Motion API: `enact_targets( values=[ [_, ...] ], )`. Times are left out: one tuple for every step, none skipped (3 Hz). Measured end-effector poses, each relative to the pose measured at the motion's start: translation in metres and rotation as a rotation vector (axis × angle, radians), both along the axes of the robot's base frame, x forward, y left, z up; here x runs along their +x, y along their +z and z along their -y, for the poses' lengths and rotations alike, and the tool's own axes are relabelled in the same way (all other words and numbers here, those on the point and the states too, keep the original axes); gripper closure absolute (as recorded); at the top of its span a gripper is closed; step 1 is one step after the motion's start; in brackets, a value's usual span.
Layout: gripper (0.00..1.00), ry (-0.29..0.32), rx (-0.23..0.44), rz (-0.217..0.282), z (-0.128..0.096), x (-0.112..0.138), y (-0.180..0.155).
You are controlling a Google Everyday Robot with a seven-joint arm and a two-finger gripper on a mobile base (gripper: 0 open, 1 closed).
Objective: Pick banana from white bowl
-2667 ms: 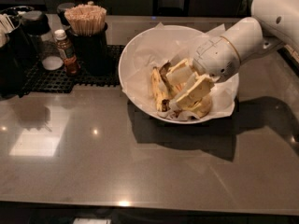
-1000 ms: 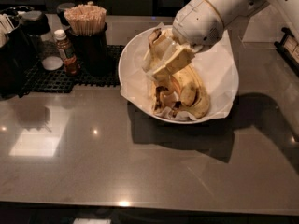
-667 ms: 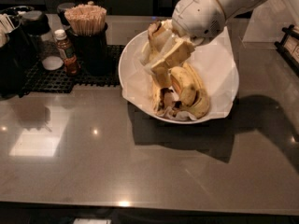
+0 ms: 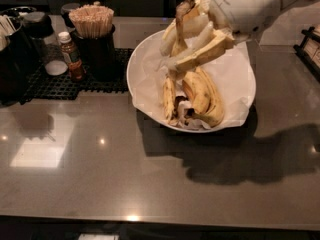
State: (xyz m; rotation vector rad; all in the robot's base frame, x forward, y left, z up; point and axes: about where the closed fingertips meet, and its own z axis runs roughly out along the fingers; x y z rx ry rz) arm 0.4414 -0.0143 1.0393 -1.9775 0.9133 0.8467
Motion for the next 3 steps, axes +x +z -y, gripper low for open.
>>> enact_targets(
  values=[
    [1.00,0.071,0.087,0.115,0.009,-0.032,0.022],
    [1.00,0.143,0.142,0.207,0.002,-0.052,0.039],
    [1.00,0.143,0.142,0.207,0.002,-0.052,0.039]
  ],
)
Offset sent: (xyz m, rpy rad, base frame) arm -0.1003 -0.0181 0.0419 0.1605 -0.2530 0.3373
